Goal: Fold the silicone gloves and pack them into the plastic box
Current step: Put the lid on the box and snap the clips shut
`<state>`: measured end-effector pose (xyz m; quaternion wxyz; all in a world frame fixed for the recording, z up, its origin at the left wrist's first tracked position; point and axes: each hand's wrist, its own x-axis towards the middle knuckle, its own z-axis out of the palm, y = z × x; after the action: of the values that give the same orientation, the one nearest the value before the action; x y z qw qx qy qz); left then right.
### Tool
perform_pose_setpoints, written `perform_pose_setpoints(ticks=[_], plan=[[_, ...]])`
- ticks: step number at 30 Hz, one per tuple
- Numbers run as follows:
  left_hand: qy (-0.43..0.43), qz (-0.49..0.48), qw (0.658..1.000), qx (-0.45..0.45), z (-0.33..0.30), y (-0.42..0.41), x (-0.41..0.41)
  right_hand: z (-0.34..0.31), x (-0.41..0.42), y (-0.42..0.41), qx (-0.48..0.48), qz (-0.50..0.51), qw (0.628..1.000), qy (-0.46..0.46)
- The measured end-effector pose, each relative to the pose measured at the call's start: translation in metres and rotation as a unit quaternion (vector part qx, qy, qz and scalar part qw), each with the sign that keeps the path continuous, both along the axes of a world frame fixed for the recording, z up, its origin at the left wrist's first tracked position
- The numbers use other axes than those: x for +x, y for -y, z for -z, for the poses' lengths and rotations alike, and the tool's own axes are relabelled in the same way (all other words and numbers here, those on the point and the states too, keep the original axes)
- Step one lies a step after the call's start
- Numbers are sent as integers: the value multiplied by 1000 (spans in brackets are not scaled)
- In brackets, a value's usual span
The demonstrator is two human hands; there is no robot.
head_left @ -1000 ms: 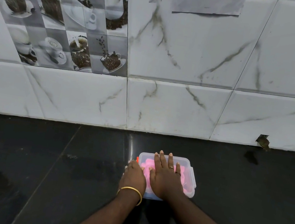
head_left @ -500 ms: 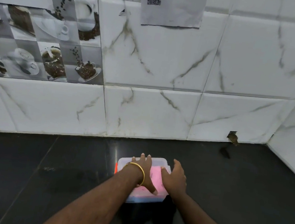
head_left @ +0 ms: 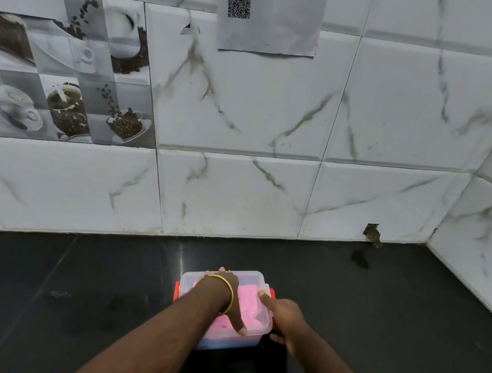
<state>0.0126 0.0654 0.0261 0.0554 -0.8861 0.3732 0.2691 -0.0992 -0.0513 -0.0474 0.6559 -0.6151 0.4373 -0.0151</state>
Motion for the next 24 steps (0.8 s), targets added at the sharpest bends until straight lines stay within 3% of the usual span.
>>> perform_pose_setpoints(ticks=[6,15,19,24], plan=[[-2,-7,1000,21,0,7,3,4,9,-2,-205,-37,978,-6],[-9,-28,999,31,6,10,6,4,9,-8,-326,-48,942,-67],[-14,-40,999,27,9,10,7,0,9,-17,-463,-75,876,-114],[-17,-37,999,19,8,7,7,3,12,-14,-466,-95,870,-127]])
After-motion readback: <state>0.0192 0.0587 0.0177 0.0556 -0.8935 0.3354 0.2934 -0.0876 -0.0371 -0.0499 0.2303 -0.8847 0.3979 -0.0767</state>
